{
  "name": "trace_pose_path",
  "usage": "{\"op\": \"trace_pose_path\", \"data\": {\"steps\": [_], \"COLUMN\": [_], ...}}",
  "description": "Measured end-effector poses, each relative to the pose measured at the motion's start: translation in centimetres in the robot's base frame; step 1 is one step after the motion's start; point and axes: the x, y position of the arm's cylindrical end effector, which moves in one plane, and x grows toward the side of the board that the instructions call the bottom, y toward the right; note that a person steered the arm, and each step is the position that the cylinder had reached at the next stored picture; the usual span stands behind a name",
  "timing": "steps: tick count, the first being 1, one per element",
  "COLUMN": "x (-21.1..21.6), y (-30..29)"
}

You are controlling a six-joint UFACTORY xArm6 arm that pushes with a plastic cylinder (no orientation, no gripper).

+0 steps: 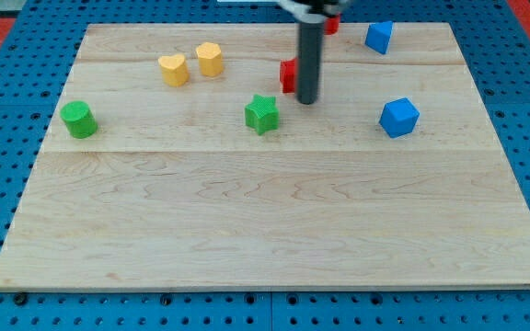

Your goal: Push red star towards yellow hexagon

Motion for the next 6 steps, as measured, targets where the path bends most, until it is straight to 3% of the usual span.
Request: {"op": "trace_pose_path", "data": {"steps": [1,3,5,6], "x": [-2.3,-3.3,-3.0,-5.9], "y": [2.5,-13.5,-2.0,-5.2]}}
